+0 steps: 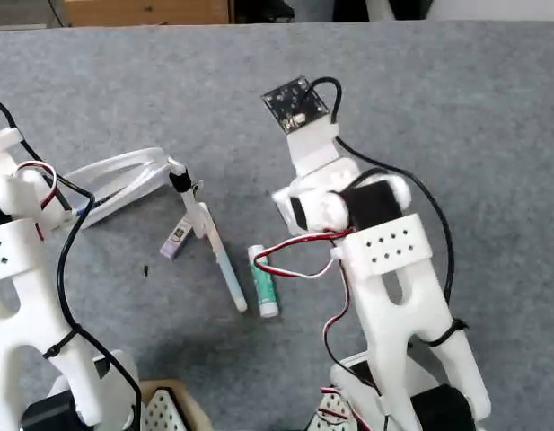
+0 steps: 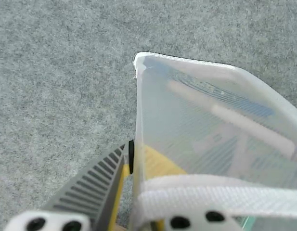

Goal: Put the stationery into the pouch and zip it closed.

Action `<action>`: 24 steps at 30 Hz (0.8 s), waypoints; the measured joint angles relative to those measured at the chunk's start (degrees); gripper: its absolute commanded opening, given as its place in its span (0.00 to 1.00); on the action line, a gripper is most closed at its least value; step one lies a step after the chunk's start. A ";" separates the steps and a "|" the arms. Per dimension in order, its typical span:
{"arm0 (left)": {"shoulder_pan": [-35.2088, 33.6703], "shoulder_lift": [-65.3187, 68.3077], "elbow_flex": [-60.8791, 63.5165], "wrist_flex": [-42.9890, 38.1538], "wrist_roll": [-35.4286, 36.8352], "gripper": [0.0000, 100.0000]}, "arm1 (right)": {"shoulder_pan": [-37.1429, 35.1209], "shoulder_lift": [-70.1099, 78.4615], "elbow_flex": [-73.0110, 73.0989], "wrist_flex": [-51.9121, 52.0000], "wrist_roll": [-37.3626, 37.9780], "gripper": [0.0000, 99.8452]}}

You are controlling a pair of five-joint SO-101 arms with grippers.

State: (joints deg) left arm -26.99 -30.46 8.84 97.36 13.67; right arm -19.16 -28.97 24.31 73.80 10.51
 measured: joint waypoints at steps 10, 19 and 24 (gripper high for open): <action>0.00 0.00 0.00 0.00 0.00 0.03 | -8.70 10.81 1.14 -2.46 -2.20 0.10; 0.00 0.00 0.00 0.00 0.00 0.03 | -8.88 33.49 -8.09 0.62 -11.34 0.10; 0.00 0.00 0.00 0.00 0.00 0.03 | -8.97 37.54 -8.18 0.35 -13.71 0.10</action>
State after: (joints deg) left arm -26.99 -30.46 8.84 97.36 13.67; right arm -28.13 8.57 16.13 74.15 -3.21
